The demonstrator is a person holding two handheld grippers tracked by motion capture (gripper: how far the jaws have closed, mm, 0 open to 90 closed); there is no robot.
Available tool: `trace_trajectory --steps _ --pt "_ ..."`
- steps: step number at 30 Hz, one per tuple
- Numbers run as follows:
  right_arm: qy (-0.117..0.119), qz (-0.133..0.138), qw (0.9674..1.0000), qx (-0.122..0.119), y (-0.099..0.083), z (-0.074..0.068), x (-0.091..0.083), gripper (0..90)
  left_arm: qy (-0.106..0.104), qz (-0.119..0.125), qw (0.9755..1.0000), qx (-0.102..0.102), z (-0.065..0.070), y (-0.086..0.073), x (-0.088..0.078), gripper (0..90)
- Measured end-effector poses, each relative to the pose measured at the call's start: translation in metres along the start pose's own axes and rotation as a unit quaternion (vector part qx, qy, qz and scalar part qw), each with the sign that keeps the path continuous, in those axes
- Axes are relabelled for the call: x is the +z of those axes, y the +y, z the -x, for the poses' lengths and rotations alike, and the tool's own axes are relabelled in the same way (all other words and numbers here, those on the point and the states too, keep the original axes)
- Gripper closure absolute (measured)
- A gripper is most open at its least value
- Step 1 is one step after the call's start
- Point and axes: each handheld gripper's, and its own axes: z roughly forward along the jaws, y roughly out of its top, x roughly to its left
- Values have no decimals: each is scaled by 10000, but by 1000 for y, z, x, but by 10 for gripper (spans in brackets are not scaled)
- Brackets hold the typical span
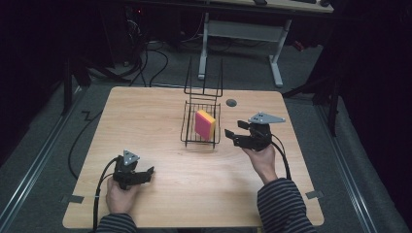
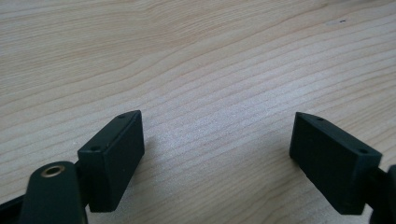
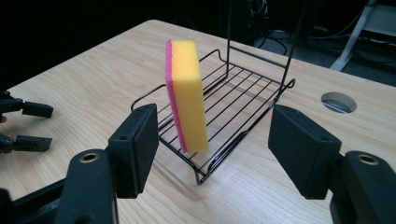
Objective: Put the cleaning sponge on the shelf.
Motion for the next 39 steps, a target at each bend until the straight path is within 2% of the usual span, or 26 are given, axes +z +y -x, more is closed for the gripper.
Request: trace_trajectory --steps 6,10,12,26,39 --pt "-72 -2 10000 35 -2 2 -14 343 -1 1 10000 -3 0 0 0 183" --pt "-97 94 9998 171 -8 6 -24 350 -1 2 10000 -2 0 0 0 183" --pt "-148 70 9998 147 -10 8 -29 350 -1 2 10000 -3 0 0 0 183" --pt "-211 312 9987 336 -23 14 -57 356 1 2 10000 -2 0 0 0 183" --pt "-365 424 9974 444 -39 19 -74 358 1 2 10000 -1 0 0 0 183"
